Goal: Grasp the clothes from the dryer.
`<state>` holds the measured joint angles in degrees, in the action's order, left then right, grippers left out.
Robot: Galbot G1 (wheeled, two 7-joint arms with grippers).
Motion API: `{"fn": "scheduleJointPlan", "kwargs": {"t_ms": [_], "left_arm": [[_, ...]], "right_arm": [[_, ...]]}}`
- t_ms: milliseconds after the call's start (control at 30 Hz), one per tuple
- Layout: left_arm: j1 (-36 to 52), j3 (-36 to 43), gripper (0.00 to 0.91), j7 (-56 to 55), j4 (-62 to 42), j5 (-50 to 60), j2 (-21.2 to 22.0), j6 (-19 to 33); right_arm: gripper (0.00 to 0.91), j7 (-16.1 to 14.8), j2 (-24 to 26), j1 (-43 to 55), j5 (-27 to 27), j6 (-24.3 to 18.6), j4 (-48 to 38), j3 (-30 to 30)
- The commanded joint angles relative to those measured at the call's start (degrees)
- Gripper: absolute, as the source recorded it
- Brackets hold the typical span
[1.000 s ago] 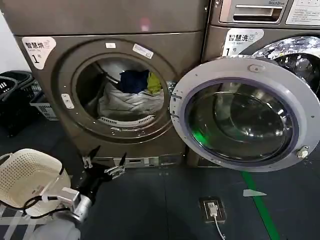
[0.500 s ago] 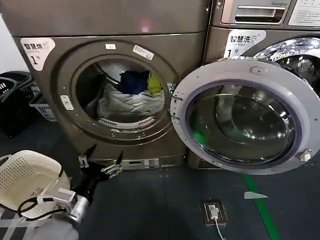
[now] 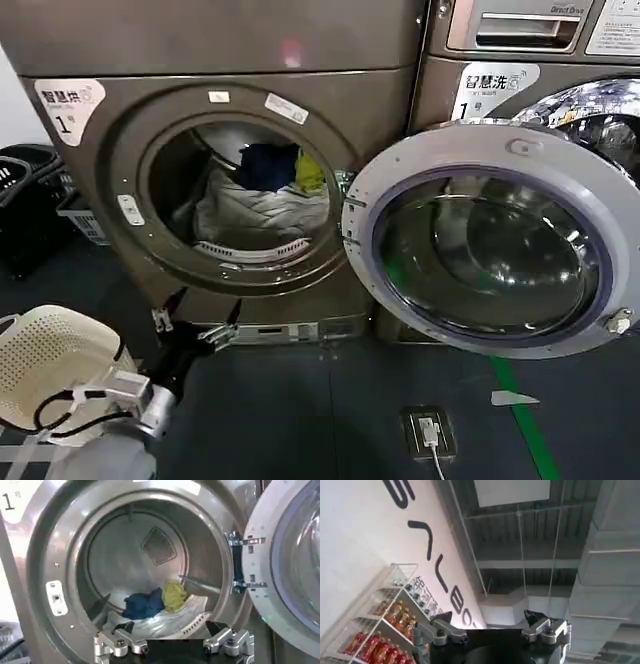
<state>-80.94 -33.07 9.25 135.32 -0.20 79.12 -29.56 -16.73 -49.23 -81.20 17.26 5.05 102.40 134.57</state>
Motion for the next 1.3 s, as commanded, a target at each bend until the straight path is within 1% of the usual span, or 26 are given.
{"fn": "scheduleJointPlan", "kwargs": {"t_ms": [33, 467, 1300], "left_arm": [[0.1, 0.1, 0.907, -0.3, -0.2, -0.1, 0.2, 0.0], [0.4, 0.4, 0.907, -0.7, -0.2, -0.2, 0.3, -0.2], [0.6, 0.7, 0.907, -1.5, -1.1, 0.3, 0.4, -0.1]], "right_arm": [[0.907, -0.4, -0.2, -0.1, 0.3, 0.1, 0.1, 0.1], [0.907, -0.4, -0.3, -0.5, 0.6, -0.1, -0.1, 0.9], [0.907, -0.6, -0.2, 0.8, 0.1, 0.0, 0.2, -0.3]]}}
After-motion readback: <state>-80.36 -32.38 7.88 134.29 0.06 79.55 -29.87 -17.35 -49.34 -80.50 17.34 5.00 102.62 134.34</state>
